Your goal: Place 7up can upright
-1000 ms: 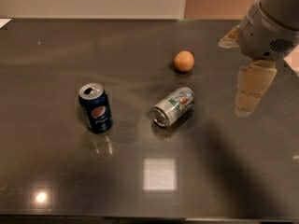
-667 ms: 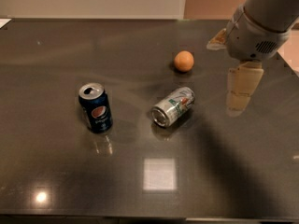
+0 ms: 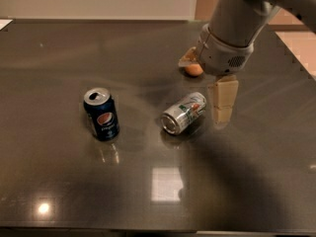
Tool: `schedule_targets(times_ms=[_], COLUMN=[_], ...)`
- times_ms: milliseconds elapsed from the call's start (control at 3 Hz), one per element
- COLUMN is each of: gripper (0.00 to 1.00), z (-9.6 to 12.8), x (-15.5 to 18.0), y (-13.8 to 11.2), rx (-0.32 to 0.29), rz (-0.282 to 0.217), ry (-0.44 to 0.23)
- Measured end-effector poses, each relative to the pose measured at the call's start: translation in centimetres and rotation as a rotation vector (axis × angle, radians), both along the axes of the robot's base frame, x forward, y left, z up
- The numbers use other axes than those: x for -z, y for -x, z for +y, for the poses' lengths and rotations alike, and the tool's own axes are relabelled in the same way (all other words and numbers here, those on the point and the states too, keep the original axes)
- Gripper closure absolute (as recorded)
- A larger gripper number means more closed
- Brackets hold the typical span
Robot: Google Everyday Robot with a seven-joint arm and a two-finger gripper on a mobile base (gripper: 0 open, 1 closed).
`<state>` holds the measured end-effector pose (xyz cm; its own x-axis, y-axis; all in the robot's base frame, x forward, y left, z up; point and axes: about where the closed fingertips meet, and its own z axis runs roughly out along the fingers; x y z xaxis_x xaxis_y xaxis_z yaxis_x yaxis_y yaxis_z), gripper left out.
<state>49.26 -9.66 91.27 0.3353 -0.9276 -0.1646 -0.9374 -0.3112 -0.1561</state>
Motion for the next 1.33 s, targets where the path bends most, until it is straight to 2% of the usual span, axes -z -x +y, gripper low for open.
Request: schedule_targets(times_ms=[333, 1000, 1333], gripper=[0.00, 0.00, 0.00], z=[1.4, 1.0, 0.7], x=[1.3, 3.0, 4.0], y=[-0.5, -1.4, -1.5], rx=[-0.115, -0.306, -0.365], rz=[0.010, 0.024, 0.030], ry=[0.036, 0.096, 0.100])
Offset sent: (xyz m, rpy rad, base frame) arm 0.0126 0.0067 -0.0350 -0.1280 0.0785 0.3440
